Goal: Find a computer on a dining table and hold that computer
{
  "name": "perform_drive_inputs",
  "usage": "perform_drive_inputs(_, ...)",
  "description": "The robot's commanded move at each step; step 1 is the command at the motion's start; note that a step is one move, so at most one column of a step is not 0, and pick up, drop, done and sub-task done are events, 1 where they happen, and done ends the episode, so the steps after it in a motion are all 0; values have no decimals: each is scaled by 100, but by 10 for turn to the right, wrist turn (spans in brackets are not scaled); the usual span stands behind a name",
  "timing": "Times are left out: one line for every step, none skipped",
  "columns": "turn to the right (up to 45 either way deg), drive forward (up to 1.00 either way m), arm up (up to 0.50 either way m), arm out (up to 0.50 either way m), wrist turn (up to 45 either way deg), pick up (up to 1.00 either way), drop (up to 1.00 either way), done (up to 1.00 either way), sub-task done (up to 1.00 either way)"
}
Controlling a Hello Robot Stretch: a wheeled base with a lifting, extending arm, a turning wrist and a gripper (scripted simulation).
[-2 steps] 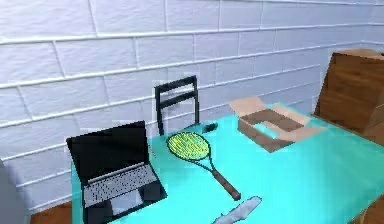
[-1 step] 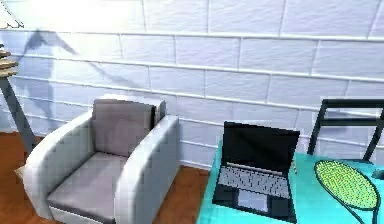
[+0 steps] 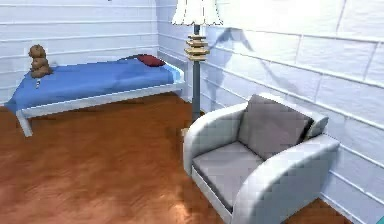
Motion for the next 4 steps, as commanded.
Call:
perform_drive_inputs(-210, 0, 0, 0, 0, 0, 0, 0, 0)
perform_drive_inputs(0, 0, 50, 0, 0, 0, 0, 0, 0)
perform_drive_inputs(0, 0, 26, 0, 0, 0, 0, 0, 0)
perform_drive_inputs(0, 0, 0, 36, 0, 0, 0, 0, 0)
